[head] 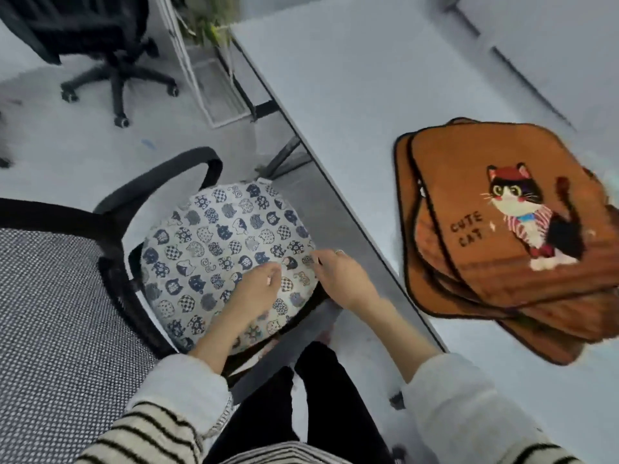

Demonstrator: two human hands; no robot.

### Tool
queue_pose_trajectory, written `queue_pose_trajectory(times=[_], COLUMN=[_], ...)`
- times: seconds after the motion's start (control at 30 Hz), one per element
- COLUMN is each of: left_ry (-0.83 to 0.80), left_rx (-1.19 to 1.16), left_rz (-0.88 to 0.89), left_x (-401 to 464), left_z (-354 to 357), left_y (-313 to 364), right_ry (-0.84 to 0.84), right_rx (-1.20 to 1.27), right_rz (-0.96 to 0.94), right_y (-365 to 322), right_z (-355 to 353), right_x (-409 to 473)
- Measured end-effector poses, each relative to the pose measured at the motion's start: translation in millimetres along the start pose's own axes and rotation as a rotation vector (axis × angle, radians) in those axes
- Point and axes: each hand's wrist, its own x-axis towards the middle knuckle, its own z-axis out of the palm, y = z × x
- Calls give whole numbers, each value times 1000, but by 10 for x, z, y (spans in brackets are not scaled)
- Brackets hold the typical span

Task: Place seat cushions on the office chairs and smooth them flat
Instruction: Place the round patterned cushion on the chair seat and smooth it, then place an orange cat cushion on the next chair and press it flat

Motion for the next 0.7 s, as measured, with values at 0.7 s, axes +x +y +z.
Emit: queue_pose_trajectory(times=[0.7], left_ry=[8], left_rx=[-350], left_rz=[-82], left_x=[1316], left_z=[1162], left_y=[2846], right_ry=[649], right_rx=[231], right_rz=[529], right_y=[3152], right_z=[-2158], right_x=[-762])
